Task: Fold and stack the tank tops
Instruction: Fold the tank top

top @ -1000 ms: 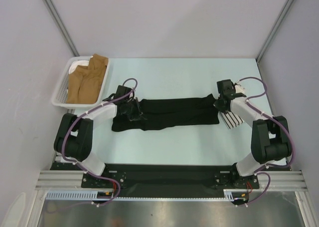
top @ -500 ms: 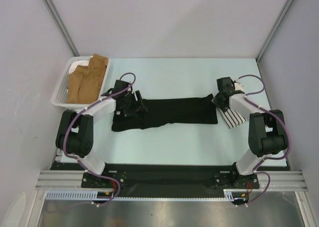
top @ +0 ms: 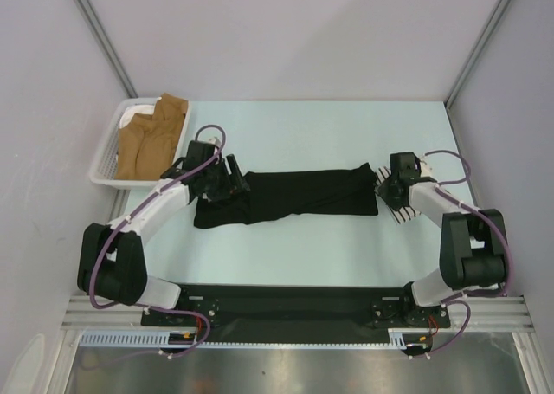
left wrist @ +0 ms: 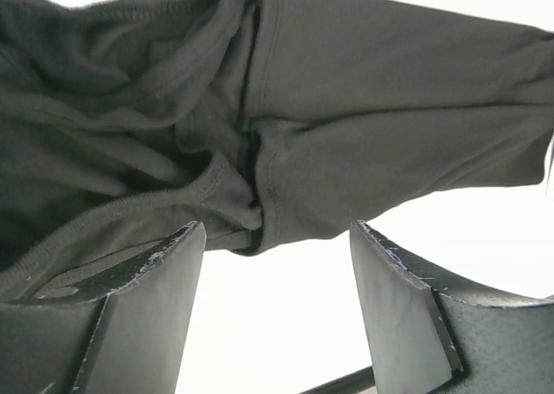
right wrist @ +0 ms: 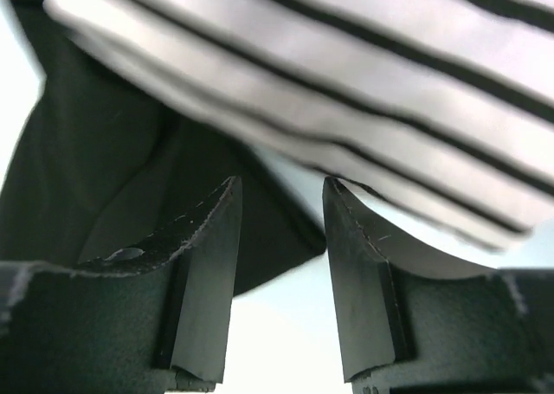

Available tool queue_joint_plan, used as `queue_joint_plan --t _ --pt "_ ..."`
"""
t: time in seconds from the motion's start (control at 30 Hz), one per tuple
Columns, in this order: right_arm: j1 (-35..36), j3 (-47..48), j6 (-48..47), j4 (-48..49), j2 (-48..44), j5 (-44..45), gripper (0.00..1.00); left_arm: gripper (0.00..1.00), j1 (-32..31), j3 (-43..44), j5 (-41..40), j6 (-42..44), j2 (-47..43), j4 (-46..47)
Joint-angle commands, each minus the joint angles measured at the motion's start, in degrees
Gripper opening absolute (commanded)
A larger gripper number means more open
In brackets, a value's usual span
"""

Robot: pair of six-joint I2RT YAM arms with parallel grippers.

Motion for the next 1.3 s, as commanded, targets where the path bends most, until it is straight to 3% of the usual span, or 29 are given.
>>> queue_joint_plan --t 0.0,0.2,0.3,0.47,0.73,0.83,1.0,1.13,1.27 --pt "-2.1 1.0 1.4 4.3 4.5 -4.0 0.47 0.73 -0.9 -0.9 -1.1 0.6 -2.2 -0.6" --pt "-8.0 7.6 2.4 0.8 10.7 0.2 0.47 0.72 -1.6 -4.0 -1.0 0.3 -3.8 0.1" --pt "-14.1 11.2 2.6 0.4 12.8 -0.5 0.47 0.72 -1.9 -6.1 -0.9 -0.3 -4.6 1.4" --pt "-16.3 16.9 0.9 -0.2 15.6 -2.8 0.50 0.72 -2.0 -13.0 -0.9 -1.7 -8.0 4.1" --pt "-10.6 14.4 -5.7 7.5 13.1 -11.6 0.69 0.70 -2.0 -23.3 -3.5 -5.2 -15.5 4.4" --pt "-8.5 18.1 -11.3 8.9 14.2 -14.1 0.72 0.68 -2.0 -27.4 -2.9 -7.8 -17.4 6.8" --pt "-0.5 29.9 -19.5 -0.3 23.3 -6.0 0.75 0.69 -1.3 -30.6 -4.3 -11.1 -17.9 12.3" --pt "4.4 37.4 -24.0 -4.7 29.4 5.9 0.75 0.69 0.1 -31.1 -3.8 -12.1 -15.0 16.1" --pt "5.7 44.4 -25.0 -10.0 35.5 5.2 0.71 0.69 3.2 -30.3 -1.1 -12.7 -9.0 20.8"
